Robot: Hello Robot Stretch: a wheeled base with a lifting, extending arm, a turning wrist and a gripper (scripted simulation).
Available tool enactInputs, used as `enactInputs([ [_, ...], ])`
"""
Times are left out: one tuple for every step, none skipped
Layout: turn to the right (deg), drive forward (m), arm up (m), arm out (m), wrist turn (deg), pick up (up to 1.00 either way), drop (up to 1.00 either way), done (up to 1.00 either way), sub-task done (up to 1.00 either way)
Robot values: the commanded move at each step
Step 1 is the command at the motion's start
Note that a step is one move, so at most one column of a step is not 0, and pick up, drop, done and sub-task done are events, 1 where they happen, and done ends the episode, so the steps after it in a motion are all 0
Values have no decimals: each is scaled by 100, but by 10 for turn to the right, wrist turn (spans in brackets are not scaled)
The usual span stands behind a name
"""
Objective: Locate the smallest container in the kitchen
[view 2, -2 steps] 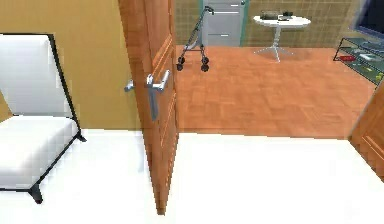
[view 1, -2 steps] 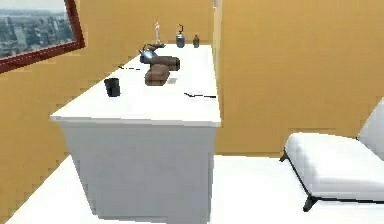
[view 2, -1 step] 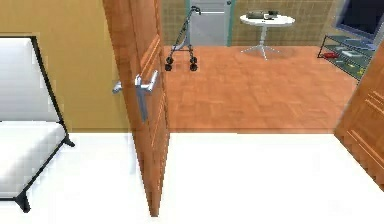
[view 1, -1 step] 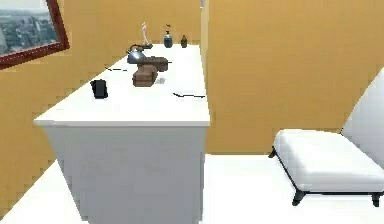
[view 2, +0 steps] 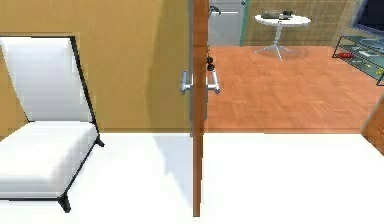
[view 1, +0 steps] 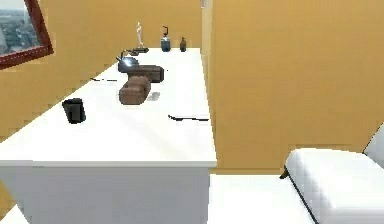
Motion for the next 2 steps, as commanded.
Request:
enactInputs([
  [-300,0,0,0,0,0,0,0,0],
  [0,0,0,0,0,0,0,100,0],
])
